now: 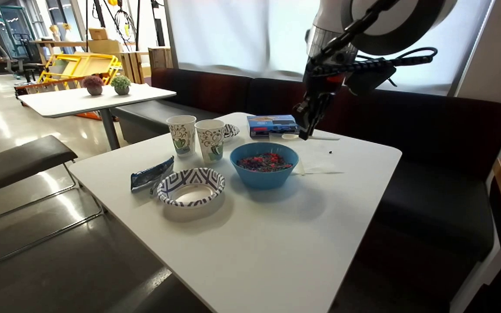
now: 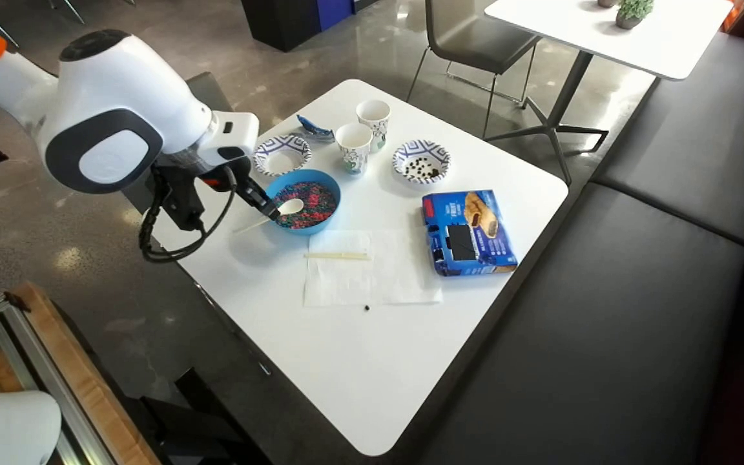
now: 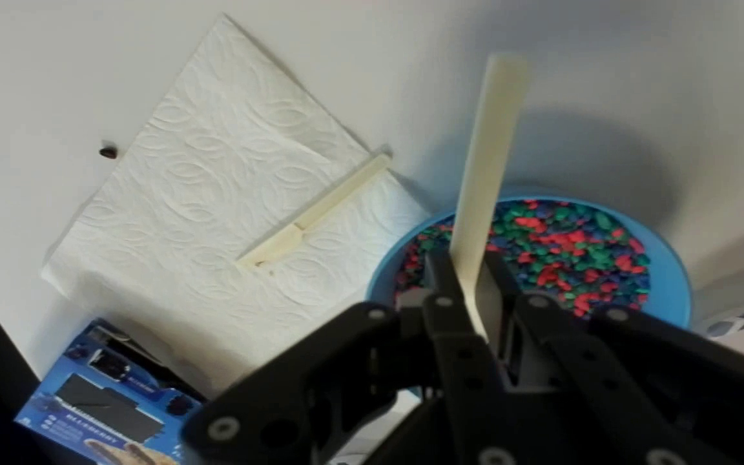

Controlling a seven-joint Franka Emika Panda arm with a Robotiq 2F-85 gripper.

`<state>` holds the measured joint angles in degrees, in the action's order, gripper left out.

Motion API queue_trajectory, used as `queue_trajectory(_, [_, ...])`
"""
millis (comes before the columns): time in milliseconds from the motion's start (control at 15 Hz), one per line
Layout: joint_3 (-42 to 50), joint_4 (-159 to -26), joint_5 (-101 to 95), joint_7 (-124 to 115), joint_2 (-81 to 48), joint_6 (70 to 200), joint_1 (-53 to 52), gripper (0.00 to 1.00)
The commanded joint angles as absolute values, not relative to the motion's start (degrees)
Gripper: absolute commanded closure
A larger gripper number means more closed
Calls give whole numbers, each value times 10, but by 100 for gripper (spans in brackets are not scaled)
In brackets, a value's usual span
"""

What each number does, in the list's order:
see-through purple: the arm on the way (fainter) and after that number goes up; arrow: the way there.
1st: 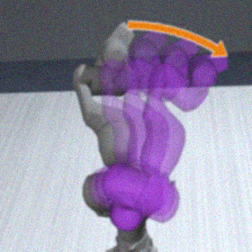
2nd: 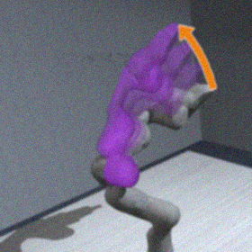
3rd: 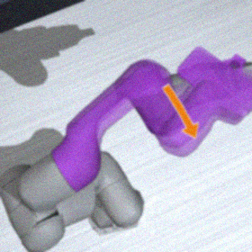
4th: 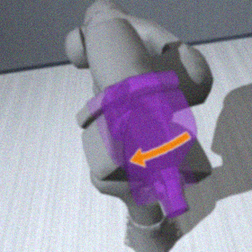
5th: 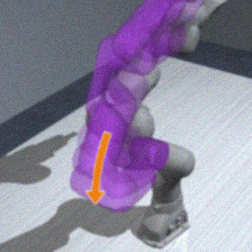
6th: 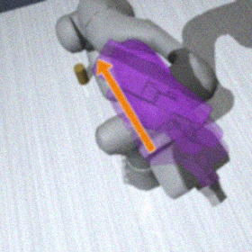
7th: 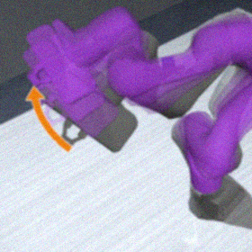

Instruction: Use the spoon to scoop some of the blue bowl's contents into the closest cup

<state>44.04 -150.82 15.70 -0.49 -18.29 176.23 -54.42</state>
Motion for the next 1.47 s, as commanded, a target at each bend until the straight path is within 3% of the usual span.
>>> queue_trajectory(0, [476, -1476, 138, -21, -186, 1684, -594, 97])
queue_trajectory(267, [450, -1444, 148, 22, -153, 1599, -559, 97])
queue_trajectory(333, [388, -1433, 73, -26, -138, 1586, -479, 97])
queue_trajectory(933, [81, -1285, 65, -5, -218, 1452, -137, 97])
queue_trajectory(1400, [6, -1222, 64, 20, -285, 1391, -44, 97])
